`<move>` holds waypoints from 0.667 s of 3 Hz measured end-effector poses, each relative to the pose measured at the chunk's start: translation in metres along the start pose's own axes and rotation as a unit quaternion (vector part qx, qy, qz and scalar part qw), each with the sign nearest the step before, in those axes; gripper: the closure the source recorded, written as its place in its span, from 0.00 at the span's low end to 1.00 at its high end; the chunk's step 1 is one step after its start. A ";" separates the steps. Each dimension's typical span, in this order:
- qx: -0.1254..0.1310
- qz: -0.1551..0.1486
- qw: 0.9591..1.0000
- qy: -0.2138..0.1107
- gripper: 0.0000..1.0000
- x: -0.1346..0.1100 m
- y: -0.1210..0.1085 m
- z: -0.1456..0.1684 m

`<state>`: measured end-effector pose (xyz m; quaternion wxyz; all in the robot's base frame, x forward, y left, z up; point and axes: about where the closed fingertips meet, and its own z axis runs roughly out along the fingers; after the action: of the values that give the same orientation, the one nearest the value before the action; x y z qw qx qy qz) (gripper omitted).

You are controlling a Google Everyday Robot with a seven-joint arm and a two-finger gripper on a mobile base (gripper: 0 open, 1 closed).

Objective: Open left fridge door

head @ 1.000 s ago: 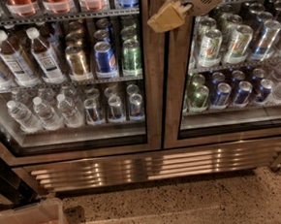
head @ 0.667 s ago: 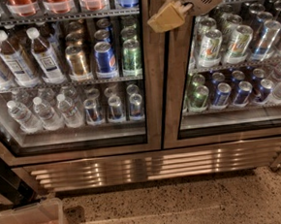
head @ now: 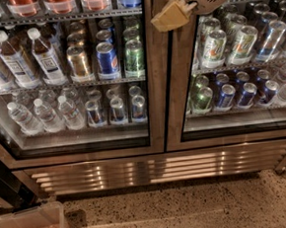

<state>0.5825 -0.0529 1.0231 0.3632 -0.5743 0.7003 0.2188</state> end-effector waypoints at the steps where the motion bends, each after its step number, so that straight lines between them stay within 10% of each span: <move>1: 0.000 0.000 1.000 0.000 1.00 0.000 0.000 0.000; 2: -0.004 -0.006 1.000 -0.006 1.00 -0.007 -0.004 0.003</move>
Offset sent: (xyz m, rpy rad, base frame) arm 0.0251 0.0309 0.0139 0.0358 -0.0335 0.0521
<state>0.5872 -0.0468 1.0268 0.3663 -0.5783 0.6942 0.2224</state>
